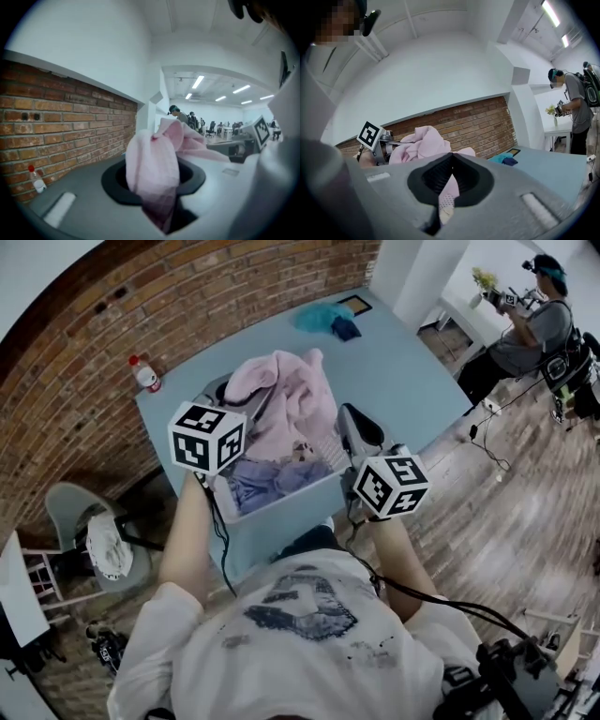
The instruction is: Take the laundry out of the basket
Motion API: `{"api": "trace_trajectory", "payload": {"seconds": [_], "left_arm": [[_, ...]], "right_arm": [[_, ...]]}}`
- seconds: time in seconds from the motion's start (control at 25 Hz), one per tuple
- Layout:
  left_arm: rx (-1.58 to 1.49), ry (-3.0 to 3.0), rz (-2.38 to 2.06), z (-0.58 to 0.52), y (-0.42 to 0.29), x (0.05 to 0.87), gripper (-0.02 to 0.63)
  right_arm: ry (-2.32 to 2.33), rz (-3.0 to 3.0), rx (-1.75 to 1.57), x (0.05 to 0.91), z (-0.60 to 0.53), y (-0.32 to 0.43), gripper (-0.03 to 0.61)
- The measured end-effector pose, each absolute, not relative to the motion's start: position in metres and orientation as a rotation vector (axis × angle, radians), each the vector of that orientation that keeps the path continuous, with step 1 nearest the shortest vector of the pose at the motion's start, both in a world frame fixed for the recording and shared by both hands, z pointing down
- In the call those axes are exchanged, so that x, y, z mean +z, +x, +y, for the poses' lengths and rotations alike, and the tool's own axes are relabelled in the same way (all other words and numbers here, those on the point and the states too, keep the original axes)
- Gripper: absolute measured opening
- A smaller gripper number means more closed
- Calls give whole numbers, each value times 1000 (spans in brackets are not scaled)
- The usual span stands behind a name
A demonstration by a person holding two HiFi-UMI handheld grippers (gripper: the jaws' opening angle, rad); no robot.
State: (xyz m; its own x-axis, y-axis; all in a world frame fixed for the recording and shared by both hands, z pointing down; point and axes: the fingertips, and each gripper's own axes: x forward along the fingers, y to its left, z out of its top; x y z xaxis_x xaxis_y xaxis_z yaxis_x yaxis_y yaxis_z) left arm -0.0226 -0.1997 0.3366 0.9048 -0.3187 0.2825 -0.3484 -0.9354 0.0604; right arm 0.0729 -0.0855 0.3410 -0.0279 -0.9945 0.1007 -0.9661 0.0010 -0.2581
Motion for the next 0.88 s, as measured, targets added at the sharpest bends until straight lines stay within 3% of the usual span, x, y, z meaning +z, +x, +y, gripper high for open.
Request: {"api": "trace_trajectory", "payload": {"seconds": [0.44, 0.88], "left_arm": [[370, 3005, -515, -195, 38, 309, 140], [382, 2999, -556, -196, 174, 312, 140]], "right_arm": [[-2133, 2123, -284, 313, -79, 127, -2], [-2091, 2150, -303, 319, -86, 266, -2]]}}
